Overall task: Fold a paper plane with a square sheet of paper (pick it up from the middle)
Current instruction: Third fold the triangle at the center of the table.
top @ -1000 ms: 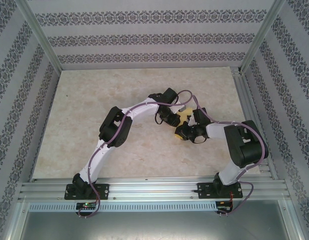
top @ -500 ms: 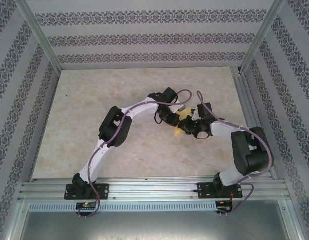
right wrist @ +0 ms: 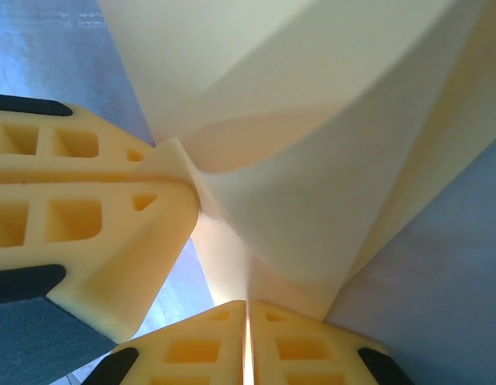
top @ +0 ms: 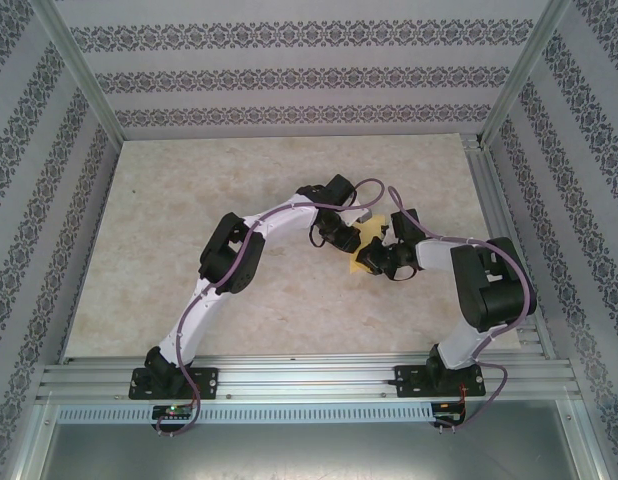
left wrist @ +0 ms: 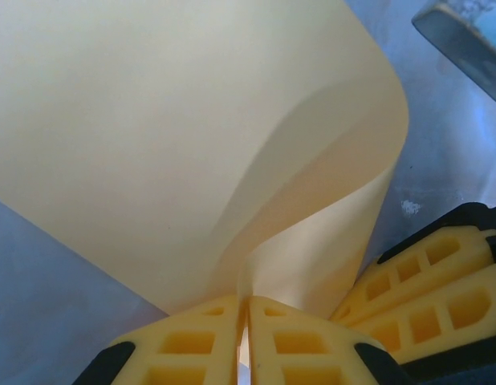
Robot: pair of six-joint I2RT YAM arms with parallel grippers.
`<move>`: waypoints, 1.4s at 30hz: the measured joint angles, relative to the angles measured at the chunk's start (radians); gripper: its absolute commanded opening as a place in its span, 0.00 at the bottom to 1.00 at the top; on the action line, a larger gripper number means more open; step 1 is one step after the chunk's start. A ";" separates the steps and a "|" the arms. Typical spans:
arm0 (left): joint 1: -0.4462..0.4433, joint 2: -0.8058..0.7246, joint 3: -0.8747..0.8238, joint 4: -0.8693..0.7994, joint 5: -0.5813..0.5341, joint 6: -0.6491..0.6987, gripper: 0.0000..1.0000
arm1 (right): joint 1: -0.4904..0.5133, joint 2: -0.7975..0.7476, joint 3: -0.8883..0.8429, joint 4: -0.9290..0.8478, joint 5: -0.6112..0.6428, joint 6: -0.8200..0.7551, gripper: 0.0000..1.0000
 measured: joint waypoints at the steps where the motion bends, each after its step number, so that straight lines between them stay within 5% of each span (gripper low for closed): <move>1: 0.000 0.003 0.003 -0.002 0.001 0.000 0.14 | 0.000 -0.003 0.000 -0.001 0.002 0.000 0.11; 13: 0.000 0.008 0.011 -0.005 0.007 0.004 0.14 | -0.026 -0.083 0.055 -0.037 0.007 -0.006 0.11; 32: 0.006 0.012 0.018 -0.008 0.008 0.004 0.14 | -0.053 0.035 0.029 0.036 0.011 -0.021 0.11; 42: 0.006 0.013 0.018 -0.008 0.007 0.004 0.14 | -0.101 -0.107 0.064 -0.045 0.005 -0.040 0.10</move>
